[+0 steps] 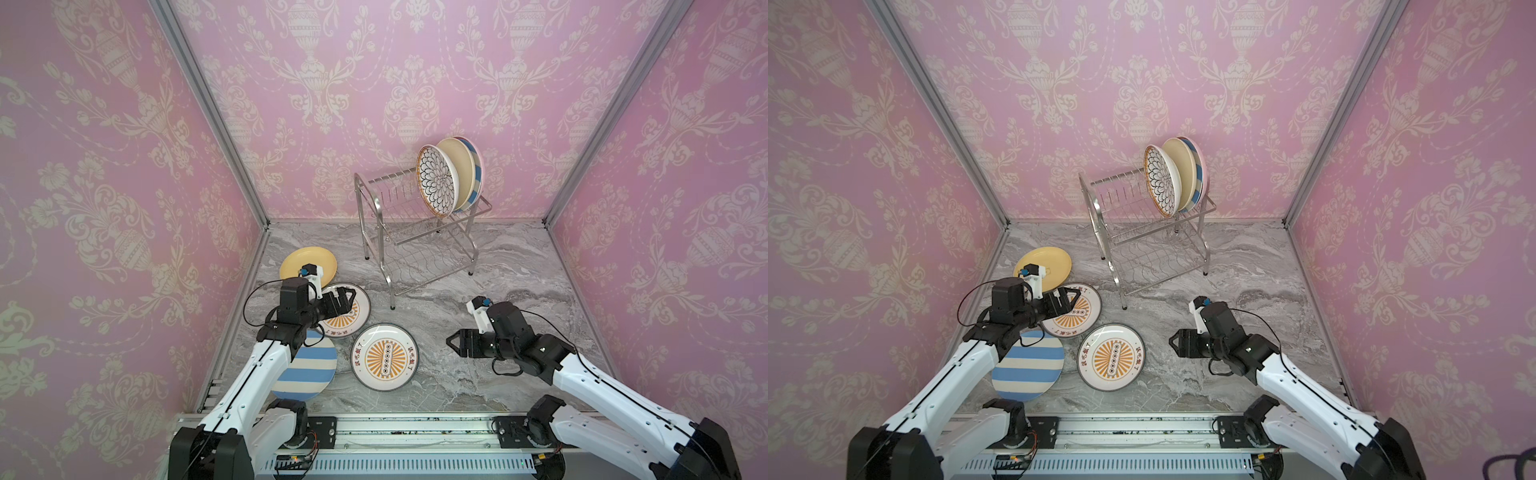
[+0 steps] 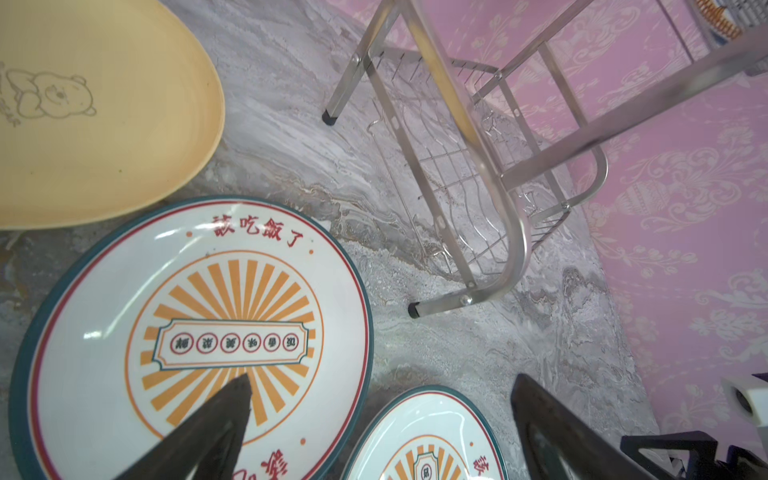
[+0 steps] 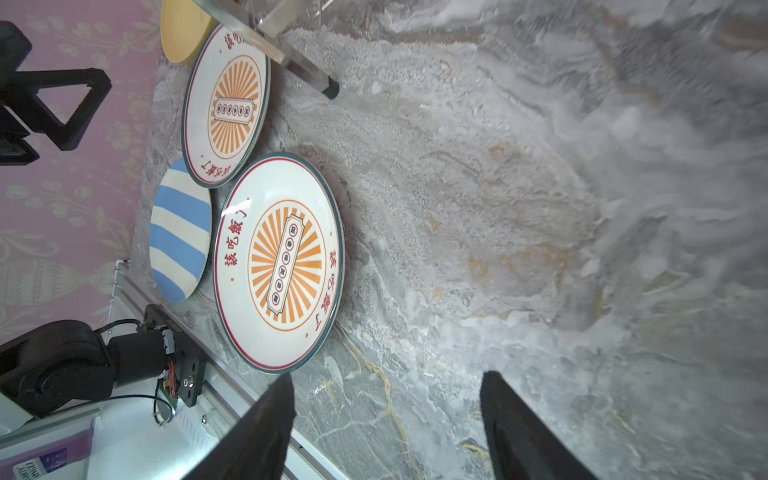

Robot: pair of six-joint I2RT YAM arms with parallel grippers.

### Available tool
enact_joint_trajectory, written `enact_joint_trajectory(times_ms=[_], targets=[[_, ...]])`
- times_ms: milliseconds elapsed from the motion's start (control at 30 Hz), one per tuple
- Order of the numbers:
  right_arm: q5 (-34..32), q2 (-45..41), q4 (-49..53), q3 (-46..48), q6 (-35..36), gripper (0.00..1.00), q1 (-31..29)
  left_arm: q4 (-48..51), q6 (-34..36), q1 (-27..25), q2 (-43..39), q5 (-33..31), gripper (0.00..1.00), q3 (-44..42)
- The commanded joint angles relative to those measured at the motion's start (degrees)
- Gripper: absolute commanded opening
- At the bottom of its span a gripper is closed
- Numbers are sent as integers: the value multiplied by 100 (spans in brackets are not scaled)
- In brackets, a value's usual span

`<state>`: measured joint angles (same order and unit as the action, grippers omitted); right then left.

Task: Load the plates into the dish rack
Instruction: 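Move the right gripper down onto the sunburst plate's rim nearest the robot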

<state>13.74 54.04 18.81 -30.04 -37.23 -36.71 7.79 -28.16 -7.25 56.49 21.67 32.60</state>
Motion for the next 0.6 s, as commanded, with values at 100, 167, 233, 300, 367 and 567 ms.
enact_joint_trajectory(times_ms=[100,167,233,300,367,567], targets=[[364,825,-2494,501,-636,72,-429,-167,-224,-402,-112,-500,99,-384],[417,1196,-2808,521,-624,71,-487,-314,-225,-552,-42,-547,99,-504],[439,1541,-3019,470,-567,69,-585,-458,-246,-602,-32,-592,99,-620],[530,1901,-3391,468,-608,67,-659,-603,-292,-618,-49,-588,99,-741],[580,2176,-3664,472,-674,67,-699,-674,-313,-633,-29,-572,99,-796],[747,3034,-3905,168,-635,60,-870,-753,-243,-662,178,-508,99,-830]])
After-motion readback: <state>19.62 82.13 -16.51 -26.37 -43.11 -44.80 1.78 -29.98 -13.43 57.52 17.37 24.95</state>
